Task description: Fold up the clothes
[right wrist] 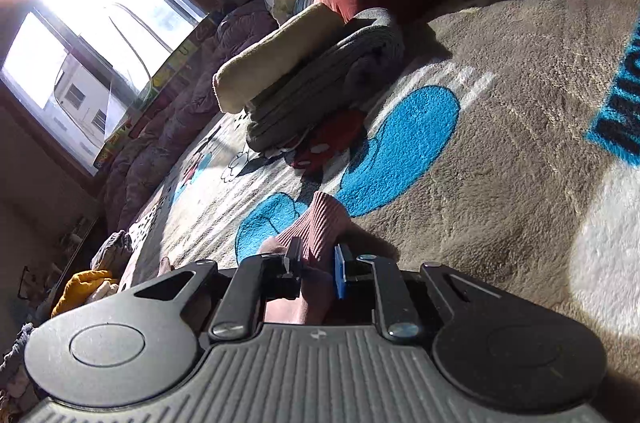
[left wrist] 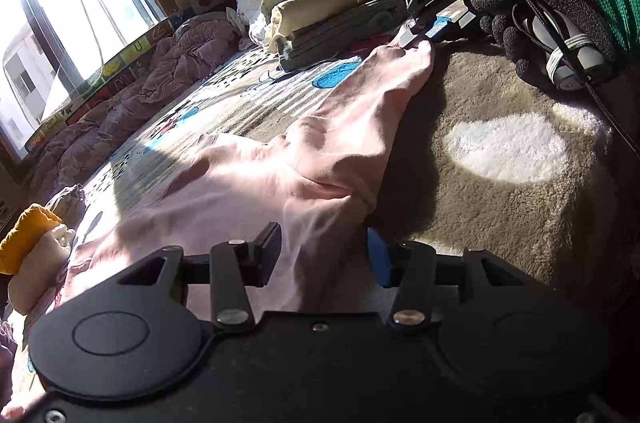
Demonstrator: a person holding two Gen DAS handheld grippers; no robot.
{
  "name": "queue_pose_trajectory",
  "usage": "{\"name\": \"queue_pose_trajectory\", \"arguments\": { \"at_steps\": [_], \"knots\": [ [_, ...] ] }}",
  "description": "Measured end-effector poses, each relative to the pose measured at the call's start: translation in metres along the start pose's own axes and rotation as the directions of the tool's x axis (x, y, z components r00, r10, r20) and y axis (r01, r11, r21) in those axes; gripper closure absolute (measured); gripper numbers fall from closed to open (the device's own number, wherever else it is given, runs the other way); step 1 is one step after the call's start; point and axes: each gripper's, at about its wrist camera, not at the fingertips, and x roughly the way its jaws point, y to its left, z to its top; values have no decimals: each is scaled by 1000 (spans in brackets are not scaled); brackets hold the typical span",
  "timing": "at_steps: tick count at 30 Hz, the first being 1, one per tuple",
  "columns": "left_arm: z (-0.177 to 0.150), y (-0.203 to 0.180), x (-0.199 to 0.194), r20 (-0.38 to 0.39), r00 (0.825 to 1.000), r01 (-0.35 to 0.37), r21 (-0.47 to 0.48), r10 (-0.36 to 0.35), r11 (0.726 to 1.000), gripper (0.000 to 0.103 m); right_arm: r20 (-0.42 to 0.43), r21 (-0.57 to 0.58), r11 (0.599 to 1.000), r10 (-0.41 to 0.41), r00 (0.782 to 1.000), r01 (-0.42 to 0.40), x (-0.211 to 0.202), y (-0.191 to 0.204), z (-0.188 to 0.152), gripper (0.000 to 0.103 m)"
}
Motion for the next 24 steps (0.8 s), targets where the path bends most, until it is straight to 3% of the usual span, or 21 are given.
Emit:
{"name": "queue_pose_trajectory", "arguments": {
  "at_steps": [3,4,5,6,13,14,15,16,18,19,21,23,24],
  "knots": [
    [2,-17,1,11,998,-55,157,54,986,59,53,-9,1000,29,998,-28,-8,5,4,88],
    [3,-23,2,18,997,-76,216,74,974,68,67,-13,999,32,997,-32,-11,6,6,89],
    [2,-30,4,8,997,-75,273,75,959,87,80,-14,999,32,996,-31,-12,6,8,90],
    [2,-37,5,-7,997,-66,330,73,942,95,86,-8,1000,30,996,-30,-13,5,9,91],
    [-15,-57,6,37,989,-143,489,144,860,99,60,-12,994,-109,992,110,2,-2,6,91],
    [-17,-56,5,43,987,-156,487,155,859,99,62,-28,993,-115,991,117,2,1,6,88],
    [-20,-55,4,48,985,-168,478,166,862,99,53,-35,994,-103,993,105,1,3,5,82],
    [-21,-54,3,56,982,-183,474,178,861,97,33,-32,997,-74,997,75,0,5,5,60],
    [-22,-55,3,77,976,-215,472,204,855,92,0,-54,998,-39,999,39,-4,11,-1,38],
    [-21,-57,3,90,972,-232,472,216,850,91,-16,-70,997,-26,1000,25,-7,15,-4,39],
    [-21,-58,5,104,968,-251,471,230,846,90,-38,-127,992,-31,999,26,-8,23,-13,42],
    [-22,-61,6,105,969,-247,474,224,845,96,-36,-163,986,-37,999,31,-6,29,-18,63],
    [-22,-60,5,109,969,-248,475,224,844,97,-35,-173,985,-26,999,19,-4,30,-19,94]
  ]
}}
